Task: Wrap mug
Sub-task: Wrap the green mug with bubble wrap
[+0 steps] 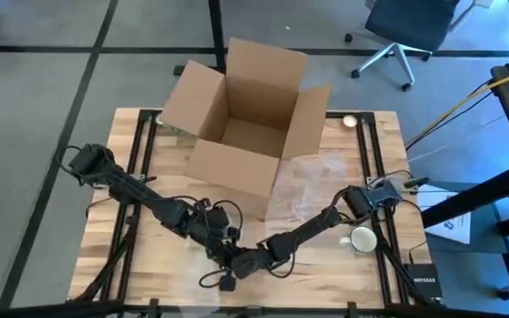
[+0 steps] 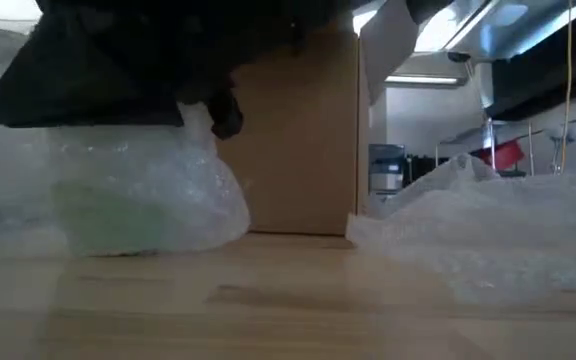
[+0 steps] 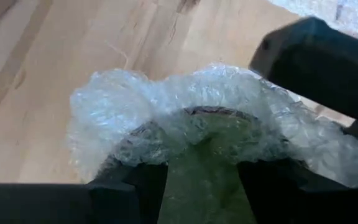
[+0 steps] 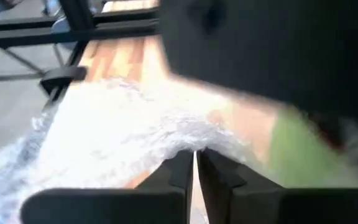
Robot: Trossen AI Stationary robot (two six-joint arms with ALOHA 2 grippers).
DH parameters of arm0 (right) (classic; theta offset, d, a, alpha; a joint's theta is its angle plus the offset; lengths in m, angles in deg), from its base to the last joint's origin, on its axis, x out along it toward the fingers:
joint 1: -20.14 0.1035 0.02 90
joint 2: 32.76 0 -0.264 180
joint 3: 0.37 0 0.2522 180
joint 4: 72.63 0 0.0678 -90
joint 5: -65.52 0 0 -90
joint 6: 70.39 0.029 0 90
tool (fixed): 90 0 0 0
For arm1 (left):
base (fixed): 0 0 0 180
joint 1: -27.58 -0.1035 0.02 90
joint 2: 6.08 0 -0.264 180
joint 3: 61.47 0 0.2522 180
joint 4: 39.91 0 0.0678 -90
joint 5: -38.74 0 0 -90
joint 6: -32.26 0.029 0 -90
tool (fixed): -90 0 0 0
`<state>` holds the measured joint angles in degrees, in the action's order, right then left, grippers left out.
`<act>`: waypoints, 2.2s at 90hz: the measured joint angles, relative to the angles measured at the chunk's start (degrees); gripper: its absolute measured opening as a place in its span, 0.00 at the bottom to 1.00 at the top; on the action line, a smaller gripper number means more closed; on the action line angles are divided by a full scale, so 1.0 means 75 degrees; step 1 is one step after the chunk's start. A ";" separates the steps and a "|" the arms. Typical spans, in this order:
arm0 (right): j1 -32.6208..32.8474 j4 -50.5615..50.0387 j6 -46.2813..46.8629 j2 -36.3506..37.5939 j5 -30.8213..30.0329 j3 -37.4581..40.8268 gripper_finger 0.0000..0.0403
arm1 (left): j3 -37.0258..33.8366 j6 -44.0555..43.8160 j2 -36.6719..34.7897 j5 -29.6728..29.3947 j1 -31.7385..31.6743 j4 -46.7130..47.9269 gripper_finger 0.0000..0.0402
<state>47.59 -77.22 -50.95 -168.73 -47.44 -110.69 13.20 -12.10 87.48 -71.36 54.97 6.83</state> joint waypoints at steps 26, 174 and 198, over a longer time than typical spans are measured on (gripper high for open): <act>0.0349 -0.1954 -0.0029 0.0486 0.1231 0.0022 0.00 | 0.0006 -0.0063 -0.0009 0.0035 -0.0003 0.0020 0.42; 0.0215 -0.1756 -0.2831 -0.0336 -0.0272 -0.0039 0.11 | 0.0006 0.0060 -0.0012 0.0003 -0.0032 0.0042 0.42; 0.0458 -0.3248 -0.2407 -0.0217 0.1085 -0.1035 0.02 | 0.0009 0.0122 -0.0012 0.0026 -0.0035 0.0066 0.42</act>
<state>51.02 -101.58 -69.00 -170.36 -39.30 -118.45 13.26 -11.18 87.39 -71.16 54.71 7.32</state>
